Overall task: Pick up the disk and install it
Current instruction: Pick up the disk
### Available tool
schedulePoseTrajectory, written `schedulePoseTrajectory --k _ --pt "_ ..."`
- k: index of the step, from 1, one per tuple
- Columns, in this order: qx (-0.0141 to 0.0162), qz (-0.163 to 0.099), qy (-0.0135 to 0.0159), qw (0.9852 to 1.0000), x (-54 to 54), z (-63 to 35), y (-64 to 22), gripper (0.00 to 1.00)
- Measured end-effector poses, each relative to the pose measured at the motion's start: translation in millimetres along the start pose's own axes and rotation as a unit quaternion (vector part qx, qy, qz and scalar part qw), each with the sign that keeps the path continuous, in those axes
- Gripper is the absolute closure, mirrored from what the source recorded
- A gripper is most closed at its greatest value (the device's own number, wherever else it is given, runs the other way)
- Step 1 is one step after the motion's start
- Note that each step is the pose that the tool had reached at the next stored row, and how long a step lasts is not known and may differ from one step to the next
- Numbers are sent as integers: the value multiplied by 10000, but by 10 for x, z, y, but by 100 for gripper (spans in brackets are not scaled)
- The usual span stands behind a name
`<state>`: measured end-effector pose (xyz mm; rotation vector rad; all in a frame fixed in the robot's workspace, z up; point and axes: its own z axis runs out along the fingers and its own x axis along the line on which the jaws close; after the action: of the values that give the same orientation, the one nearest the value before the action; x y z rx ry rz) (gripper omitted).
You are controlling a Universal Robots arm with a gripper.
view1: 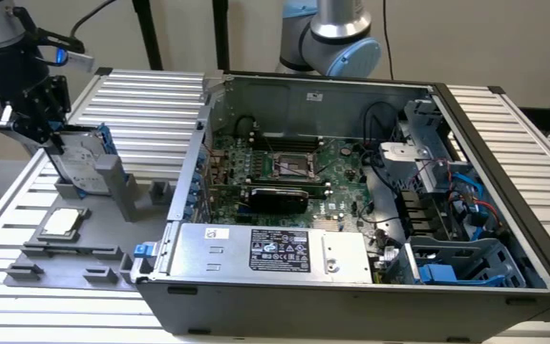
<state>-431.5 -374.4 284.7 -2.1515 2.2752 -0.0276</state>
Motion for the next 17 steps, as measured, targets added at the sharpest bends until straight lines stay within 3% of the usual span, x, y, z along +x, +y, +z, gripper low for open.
schedulePoseTrajectory --k 17 --pt "7 0 -4 10000 88 1 5 100"
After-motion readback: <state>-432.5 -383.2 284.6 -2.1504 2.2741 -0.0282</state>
